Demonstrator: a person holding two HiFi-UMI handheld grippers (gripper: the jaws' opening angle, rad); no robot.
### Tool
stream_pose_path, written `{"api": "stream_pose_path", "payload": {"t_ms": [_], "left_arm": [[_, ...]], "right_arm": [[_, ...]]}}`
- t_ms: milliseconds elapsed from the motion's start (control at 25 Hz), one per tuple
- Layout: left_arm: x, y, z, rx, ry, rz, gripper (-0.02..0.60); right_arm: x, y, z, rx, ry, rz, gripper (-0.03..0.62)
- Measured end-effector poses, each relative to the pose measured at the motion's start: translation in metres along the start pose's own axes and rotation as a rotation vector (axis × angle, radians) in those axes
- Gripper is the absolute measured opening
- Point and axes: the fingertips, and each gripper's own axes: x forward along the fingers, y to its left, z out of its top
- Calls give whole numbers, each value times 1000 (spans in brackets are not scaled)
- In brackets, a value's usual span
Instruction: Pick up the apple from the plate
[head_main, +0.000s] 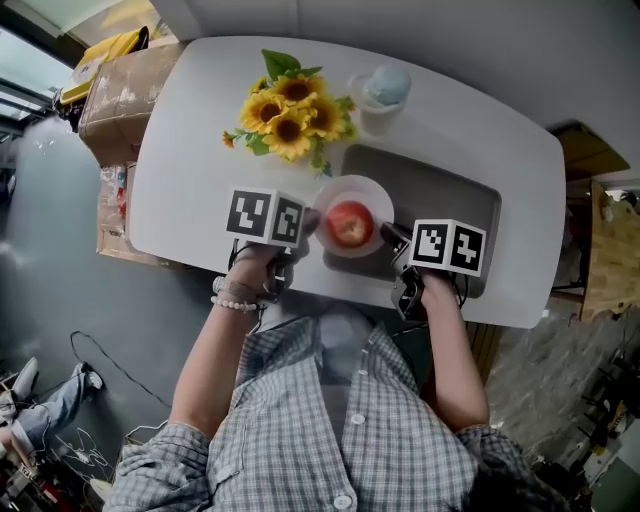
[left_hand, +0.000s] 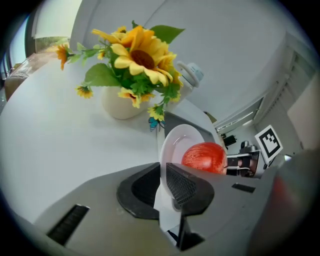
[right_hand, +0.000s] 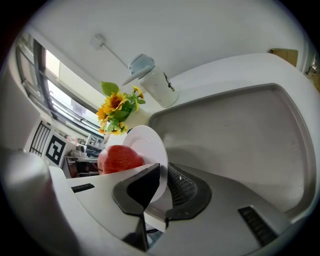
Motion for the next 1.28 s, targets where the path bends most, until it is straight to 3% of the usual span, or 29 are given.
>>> {"api": "stream_pose_path", "payload": {"t_ms": [360,720,1280], "left_arm": [[-37,54,-7,-40,-11,33,43],[-64,107,-20,-71,6,59,44],[-75,164,-39,-117,45,74,44]], "right_arm": [[33,57,-8,-71,47,18,55],[69,103,-26,-70,88,31,55],[116,135,-42,-141,140,-18,55]]}}
